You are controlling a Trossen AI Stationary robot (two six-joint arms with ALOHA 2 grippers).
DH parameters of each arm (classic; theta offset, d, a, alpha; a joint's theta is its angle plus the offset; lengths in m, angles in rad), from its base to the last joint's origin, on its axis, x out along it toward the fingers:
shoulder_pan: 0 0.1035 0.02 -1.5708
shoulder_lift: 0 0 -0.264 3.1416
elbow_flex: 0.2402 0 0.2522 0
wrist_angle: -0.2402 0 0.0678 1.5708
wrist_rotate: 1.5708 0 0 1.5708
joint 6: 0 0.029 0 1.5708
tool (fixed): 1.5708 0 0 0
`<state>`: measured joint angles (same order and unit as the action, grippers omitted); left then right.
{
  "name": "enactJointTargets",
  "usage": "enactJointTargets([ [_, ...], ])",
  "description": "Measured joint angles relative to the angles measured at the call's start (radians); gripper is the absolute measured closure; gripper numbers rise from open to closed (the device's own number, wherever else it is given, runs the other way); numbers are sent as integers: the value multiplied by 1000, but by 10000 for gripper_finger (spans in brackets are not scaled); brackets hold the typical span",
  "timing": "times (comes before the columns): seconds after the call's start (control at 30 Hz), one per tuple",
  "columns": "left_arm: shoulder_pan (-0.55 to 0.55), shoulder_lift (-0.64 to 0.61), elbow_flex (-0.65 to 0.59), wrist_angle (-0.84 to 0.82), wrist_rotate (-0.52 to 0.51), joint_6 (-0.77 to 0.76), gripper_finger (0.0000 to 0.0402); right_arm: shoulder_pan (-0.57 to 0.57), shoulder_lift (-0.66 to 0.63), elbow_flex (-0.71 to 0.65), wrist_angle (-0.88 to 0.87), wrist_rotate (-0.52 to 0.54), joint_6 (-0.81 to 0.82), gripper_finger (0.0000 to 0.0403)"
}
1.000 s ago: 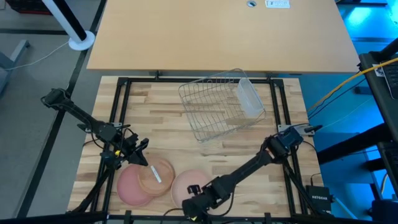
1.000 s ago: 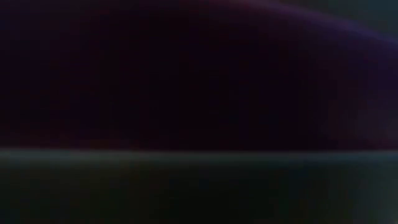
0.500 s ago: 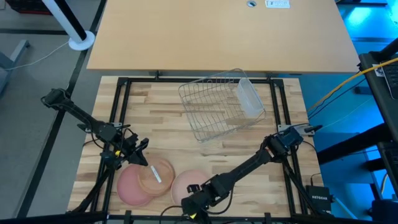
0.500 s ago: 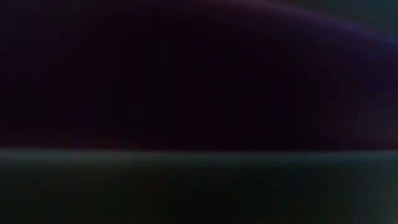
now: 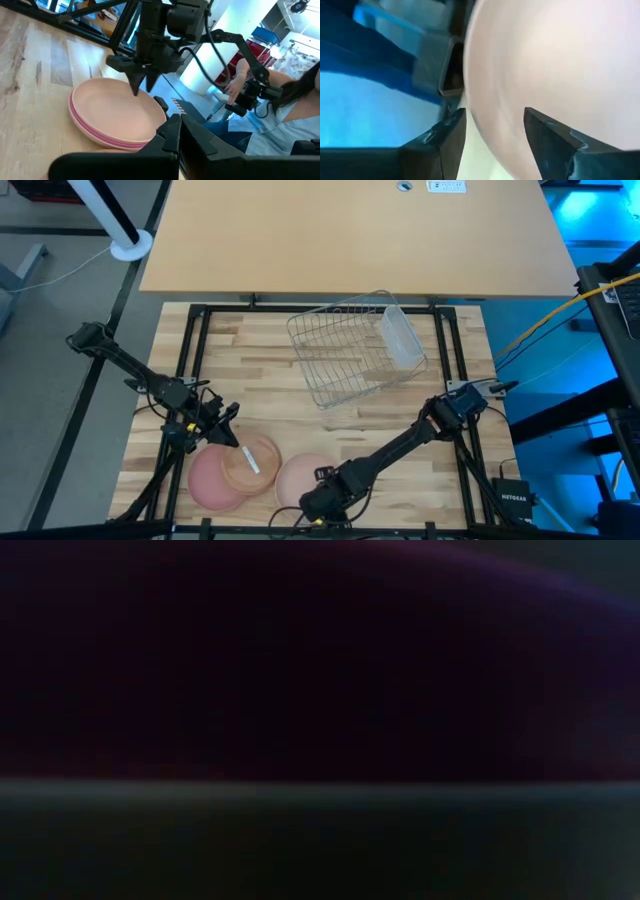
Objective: Sort dishes
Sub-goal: Put the brown plate into the dish rack
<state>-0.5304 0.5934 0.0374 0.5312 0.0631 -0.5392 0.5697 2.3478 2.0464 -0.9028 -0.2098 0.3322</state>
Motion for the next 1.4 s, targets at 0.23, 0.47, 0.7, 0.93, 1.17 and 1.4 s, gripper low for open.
enactJointTargets([
  [0.23,0,0,0,0,0,-3,401,13,0,0,-34,-2,-45,197],
  [0.47,0,0,0,0,0,-6,402,28,6,-54,-7,9,-75,197],
  [0.7,0,0,0,1,-4,-5,401,26,6,-86,12,122,-45,210],
  [0.93,0,0,0,1,-7,-11,402,26,6,-86,-37,73,43,268],
  [1.17,0,0,0,2,-7,-11,402,26,4,-86,-217,-56,183,298],
  [1.4,0,0,0,2,-7,-11,401,26,6,-87,-270,-80,226,299],
])
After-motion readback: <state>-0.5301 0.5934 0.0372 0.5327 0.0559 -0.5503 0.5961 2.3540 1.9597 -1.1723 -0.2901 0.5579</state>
